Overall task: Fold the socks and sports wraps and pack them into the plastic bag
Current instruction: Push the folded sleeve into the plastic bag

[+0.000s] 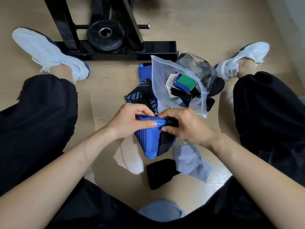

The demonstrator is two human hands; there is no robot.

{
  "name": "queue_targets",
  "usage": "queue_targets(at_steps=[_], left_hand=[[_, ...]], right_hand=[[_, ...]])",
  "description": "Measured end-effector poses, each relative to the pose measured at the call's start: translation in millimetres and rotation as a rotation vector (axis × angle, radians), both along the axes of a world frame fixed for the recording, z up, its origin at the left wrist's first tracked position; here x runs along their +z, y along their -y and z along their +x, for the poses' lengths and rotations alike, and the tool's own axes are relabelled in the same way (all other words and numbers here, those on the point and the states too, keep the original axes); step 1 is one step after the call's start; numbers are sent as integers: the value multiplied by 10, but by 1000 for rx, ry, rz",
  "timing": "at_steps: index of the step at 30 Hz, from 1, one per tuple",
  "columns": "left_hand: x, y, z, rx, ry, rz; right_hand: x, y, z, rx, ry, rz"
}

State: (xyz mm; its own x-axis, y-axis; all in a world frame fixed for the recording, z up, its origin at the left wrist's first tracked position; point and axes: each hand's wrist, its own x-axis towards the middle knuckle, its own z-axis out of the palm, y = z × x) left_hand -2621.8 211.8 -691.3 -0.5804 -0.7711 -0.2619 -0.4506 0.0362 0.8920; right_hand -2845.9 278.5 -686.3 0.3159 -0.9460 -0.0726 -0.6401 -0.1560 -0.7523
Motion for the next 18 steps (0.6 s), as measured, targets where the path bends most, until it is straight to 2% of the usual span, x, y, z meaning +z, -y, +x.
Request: queue_targets(at_steps=[4, 8, 14, 18], left_hand=[[-17, -5, -5, 159, -164, 165], [-97, 9, 32, 97, -166, 298], [-168, 19, 54, 84, -68, 259], [-163, 27, 53, 123, -85, 210]], right_hand=[[-8, 3, -26, -110, 176, 53], [19, 22, -88, -205, 313, 60], [-32, 57, -155, -295, 331, 59], [-64, 75, -165, -330, 331, 56]])
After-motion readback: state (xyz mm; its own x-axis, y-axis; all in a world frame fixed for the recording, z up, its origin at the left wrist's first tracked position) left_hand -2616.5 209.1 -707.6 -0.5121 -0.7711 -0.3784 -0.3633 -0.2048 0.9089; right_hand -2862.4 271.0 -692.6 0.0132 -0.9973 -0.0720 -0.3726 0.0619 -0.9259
